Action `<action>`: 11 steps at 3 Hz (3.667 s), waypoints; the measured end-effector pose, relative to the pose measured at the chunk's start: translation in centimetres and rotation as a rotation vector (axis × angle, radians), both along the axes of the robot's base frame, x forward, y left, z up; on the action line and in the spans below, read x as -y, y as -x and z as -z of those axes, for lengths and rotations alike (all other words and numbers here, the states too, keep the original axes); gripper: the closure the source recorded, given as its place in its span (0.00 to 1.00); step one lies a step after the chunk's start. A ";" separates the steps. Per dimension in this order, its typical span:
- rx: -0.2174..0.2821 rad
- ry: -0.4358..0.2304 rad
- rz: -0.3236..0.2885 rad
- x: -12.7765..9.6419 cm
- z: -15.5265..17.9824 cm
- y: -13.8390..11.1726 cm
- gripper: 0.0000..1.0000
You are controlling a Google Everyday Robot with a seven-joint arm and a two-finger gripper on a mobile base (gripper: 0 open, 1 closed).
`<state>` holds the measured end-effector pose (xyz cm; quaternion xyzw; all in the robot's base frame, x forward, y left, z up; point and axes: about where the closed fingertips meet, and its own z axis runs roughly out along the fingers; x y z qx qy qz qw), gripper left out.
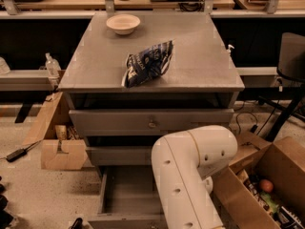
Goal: Open bottom drawer
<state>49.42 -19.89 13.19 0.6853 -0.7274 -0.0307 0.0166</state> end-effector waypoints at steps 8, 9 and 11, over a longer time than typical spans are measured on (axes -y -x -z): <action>-0.006 0.000 0.000 -0.1 0.2 -0.8 0.49; -0.008 0.000 0.000 -0.1 0.3 -0.6 0.72; 0.140 0.062 -0.018 1.4 -4.0 -6.6 1.00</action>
Offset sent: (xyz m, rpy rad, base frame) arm 0.0000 0.0000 0.0000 0.0000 0.0000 0.0000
